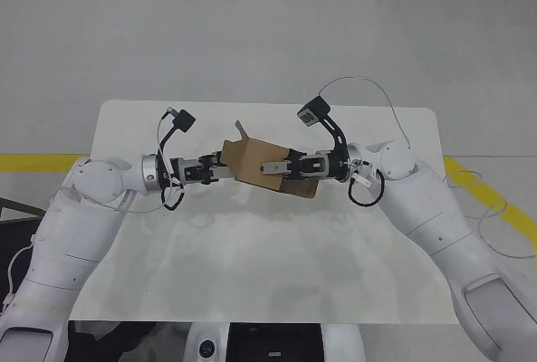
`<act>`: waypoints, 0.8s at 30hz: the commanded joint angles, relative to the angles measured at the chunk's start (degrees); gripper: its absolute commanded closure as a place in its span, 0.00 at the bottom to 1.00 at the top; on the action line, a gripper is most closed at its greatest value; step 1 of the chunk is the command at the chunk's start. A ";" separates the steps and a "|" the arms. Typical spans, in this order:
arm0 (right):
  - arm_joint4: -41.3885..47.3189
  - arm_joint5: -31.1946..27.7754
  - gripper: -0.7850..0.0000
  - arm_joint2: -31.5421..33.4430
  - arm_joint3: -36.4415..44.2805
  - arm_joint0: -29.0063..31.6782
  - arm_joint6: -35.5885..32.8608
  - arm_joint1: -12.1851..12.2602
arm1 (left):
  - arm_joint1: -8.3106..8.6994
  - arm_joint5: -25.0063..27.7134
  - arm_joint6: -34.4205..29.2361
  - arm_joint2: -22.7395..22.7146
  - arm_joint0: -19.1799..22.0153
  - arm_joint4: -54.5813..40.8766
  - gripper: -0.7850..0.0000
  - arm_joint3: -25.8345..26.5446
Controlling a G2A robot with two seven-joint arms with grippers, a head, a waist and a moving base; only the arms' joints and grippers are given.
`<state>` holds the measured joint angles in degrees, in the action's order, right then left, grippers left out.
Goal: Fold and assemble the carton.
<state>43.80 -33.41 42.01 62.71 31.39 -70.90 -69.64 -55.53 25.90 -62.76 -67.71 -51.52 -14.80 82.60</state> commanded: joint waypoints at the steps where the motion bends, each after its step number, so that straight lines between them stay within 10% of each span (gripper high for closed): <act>1: 0.14 0.12 1.00 0.09 0.18 0.05 -0.12 0.04 | 0.02 0.03 -0.15 0.02 -0.04 0.11 0.00 0.04; 24: 0.88 2.22 1.00 1.41 0.46 2.37 -2.22 0.84 | 0.29 -0.44 1.54 -1.87 1.00 -0.87 0.00 -3.81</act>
<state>44.69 -31.61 43.46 63.16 33.61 -72.70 -68.84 -55.26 25.51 -61.61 -69.39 -50.64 -15.81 79.11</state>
